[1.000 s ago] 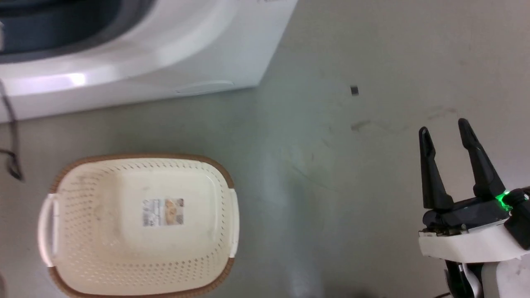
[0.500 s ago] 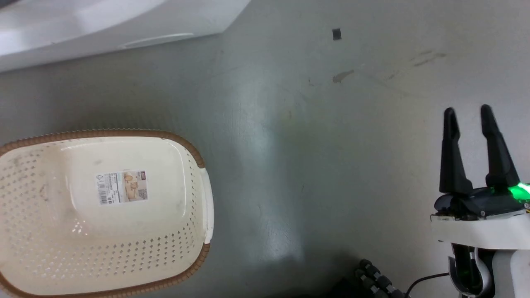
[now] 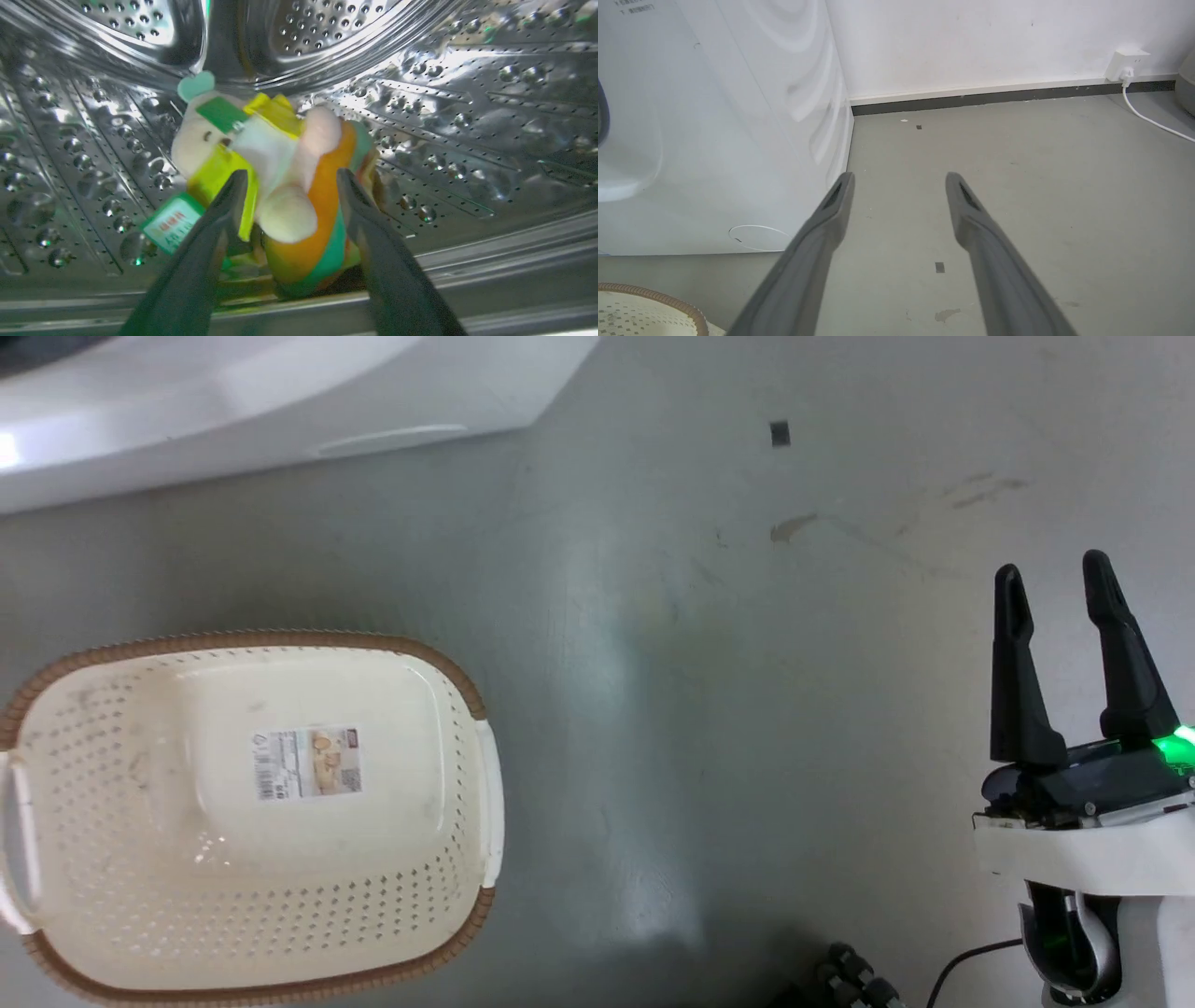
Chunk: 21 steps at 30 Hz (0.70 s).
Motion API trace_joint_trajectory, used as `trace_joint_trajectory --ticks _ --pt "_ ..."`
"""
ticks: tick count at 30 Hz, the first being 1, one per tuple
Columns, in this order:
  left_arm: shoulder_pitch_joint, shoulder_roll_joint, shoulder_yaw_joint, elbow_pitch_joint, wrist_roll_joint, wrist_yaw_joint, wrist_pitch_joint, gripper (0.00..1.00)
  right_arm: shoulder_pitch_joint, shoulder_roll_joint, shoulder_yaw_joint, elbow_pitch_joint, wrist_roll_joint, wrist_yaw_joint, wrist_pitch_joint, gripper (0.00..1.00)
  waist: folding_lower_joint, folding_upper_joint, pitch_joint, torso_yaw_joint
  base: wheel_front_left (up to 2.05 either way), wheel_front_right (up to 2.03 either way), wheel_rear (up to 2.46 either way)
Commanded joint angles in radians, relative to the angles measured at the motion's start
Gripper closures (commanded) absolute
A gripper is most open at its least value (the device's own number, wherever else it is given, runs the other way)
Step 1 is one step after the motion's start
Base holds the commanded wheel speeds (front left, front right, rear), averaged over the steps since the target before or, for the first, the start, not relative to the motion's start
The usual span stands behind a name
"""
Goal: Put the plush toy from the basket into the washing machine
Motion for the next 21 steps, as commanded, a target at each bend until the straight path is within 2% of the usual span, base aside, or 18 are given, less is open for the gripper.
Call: trace_joint_trajectory --ticks 1,7,12,17,21 --pt "0.028 -0.005 -0.009 0.012 -0.003 -0.003 -0.033 0.00 -0.006 0.000 -0.003 0.000 -0.014 0.001 -0.004 0.00 -0.0001 0.0000 -0.048 0.022 0.00 0.00 0.00" --pt "0.129 -0.059 -0.024 0.056 -0.085 -0.004 -0.175 0.00 0.030 0.000 0.006 0.007 -0.089 0.001 -0.004 0.00 -0.0001 0.0000 -0.195 0.071 0.00 0.00 0.00" --pt "0.226 -0.097 -0.075 0.051 -0.149 -0.004 -0.235 0.00 0.061 0.000 0.001 0.028 -0.108 0.001 -0.004 0.00 -0.0001 0.0000 -0.303 0.112 0.00 0.00 0.00" --pt "0.380 -0.120 -0.150 -0.013 -0.193 -0.004 -0.333 0.00 0.100 0.000 -0.011 0.049 -0.125 0.001 -0.004 0.00 -0.0001 0.0000 -0.436 0.167 0.00 0.00 0.00" --pt "0.515 -0.147 -0.186 -0.089 -0.233 -0.004 -0.373 0.00 0.129 0.000 -0.026 0.055 -0.133 0.001 -0.004 0.00 -0.0001 0.0000 -0.524 0.213 0.00 0.00 0.00"
